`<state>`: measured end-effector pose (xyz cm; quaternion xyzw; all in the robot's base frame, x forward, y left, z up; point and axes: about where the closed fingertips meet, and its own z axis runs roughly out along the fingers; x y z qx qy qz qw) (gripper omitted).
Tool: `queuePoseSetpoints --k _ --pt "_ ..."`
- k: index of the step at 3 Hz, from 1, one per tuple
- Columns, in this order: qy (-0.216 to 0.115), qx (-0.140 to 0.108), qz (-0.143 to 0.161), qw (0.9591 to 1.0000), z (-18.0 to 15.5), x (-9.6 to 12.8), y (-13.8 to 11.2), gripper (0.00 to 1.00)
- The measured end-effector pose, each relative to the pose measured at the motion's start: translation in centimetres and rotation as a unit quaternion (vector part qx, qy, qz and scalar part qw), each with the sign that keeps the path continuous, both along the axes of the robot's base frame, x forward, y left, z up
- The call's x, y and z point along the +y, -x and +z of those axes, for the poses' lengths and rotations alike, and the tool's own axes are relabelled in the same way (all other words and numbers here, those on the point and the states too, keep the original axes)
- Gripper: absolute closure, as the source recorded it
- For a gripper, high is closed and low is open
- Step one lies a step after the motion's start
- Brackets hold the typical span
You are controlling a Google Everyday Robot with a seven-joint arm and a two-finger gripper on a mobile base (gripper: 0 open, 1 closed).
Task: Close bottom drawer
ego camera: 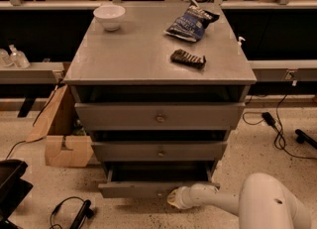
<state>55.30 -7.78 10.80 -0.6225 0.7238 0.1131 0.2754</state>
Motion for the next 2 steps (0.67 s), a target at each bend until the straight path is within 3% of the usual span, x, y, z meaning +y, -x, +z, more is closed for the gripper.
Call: queuePoseSetpoints --k 1,2 --pt "0.001 -0.007 -0.001 1.0000 0.18 0.23 -1.08 1.00" --pt "0.001 -0.007 -0.001 1.0000 0.18 0.23 -1.08 0.82"
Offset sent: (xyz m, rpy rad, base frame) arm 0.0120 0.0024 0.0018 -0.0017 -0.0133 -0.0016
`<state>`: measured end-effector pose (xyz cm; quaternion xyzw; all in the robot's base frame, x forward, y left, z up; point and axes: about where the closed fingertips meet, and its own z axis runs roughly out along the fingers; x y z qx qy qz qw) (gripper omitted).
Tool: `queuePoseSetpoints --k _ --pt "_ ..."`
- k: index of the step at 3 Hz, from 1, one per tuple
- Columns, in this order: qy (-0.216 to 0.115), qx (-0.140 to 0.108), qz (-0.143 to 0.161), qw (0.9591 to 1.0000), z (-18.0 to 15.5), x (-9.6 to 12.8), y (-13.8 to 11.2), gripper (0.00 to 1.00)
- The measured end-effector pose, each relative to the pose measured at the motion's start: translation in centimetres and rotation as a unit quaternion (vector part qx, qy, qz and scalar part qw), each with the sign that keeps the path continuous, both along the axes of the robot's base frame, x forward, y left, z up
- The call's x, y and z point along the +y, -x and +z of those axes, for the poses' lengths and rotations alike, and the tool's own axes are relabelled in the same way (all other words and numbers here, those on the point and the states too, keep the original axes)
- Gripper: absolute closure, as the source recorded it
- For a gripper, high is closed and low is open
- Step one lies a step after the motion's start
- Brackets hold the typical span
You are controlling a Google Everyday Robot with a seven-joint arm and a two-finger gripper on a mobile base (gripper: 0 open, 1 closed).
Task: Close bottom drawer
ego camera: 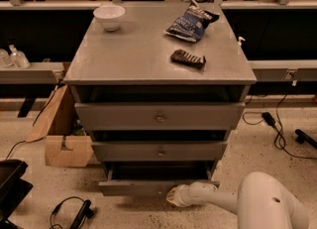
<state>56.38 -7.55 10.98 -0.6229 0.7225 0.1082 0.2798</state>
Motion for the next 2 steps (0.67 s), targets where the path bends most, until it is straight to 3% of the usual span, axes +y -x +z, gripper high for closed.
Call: queuePoseSetpoints --k 2 --pt "-0.001 0.002 0.002 1.0000 -0.22 0.29 0.26 0.35"
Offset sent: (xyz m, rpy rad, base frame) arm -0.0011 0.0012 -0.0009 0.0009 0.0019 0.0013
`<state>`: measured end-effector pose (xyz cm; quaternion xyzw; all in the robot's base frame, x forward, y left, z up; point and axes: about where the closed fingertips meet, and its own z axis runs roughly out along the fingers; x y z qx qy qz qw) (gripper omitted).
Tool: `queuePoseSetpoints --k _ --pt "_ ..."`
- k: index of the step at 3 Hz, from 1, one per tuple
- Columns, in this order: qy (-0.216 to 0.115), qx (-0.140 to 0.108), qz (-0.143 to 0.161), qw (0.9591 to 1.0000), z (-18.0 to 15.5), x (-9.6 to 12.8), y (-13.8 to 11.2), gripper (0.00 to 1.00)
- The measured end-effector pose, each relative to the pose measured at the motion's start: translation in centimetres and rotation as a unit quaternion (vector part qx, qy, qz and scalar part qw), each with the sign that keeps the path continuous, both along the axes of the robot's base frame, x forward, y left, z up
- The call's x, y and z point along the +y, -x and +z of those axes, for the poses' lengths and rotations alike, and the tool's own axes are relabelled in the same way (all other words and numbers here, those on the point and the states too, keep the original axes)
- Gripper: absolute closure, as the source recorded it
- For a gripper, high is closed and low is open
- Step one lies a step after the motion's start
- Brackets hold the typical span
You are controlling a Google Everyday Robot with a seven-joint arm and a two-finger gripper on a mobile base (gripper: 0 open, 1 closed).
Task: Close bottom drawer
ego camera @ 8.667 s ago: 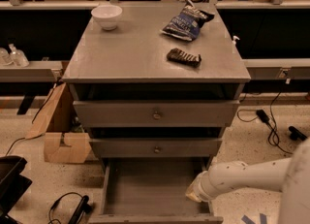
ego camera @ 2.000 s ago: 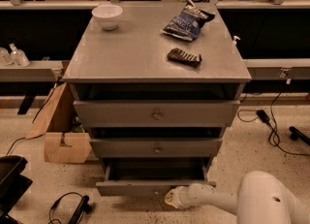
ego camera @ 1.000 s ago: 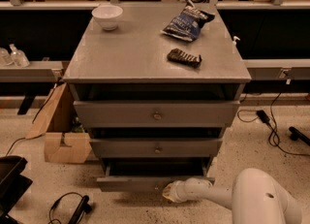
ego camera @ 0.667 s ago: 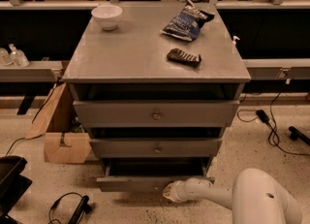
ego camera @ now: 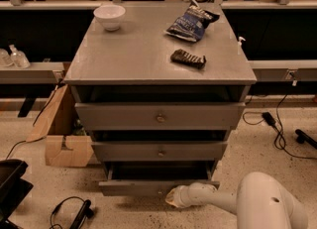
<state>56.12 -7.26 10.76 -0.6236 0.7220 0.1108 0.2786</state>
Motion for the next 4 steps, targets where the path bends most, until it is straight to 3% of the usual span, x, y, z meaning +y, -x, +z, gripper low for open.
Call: queuePoseSetpoints --k 1,2,3,4 --pt "-0.001 0.001 0.001 1.0000 -0.11 0.14 0.13 0.12" --pt "-0.001 0.002 0.001 1.0000 -0.19 0.21 0.69 0.00" --pt "-0.001 0.002 0.001 1.0000 -0.19 0.21 0.70 0.00" --pt "-0.001 0.002 0.001 1.0000 -0.19 0.21 0.70 0.18"
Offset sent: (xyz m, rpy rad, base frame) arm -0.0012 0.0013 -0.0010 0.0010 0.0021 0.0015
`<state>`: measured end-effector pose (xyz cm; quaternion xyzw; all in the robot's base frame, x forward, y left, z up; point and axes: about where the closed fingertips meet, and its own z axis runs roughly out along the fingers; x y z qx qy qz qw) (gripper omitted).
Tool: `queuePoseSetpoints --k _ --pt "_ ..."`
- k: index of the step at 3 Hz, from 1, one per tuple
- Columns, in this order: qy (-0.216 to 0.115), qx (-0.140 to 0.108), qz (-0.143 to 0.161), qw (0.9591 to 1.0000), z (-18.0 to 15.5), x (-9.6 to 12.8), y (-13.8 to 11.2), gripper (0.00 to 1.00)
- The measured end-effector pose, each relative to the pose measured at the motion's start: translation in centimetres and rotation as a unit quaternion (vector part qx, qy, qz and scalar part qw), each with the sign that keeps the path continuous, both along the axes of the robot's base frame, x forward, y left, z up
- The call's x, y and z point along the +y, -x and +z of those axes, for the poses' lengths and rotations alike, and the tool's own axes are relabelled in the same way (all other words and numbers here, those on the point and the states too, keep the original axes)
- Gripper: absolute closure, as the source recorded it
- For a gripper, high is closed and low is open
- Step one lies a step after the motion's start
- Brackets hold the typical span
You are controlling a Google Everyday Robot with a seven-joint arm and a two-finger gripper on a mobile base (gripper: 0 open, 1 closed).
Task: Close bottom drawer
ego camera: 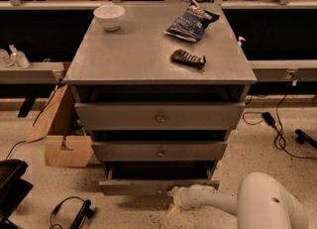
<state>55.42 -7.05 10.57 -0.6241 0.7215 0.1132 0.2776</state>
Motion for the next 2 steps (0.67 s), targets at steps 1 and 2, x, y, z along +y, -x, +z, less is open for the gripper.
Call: queuePoseSetpoints --k 1,2 --pt "-0.001 0.001 0.001 1.0000 -0.10 0.13 0.12 0.41" --pt "-0.001 0.002 0.002 1.0000 -0.21 0.28 0.26 0.66"
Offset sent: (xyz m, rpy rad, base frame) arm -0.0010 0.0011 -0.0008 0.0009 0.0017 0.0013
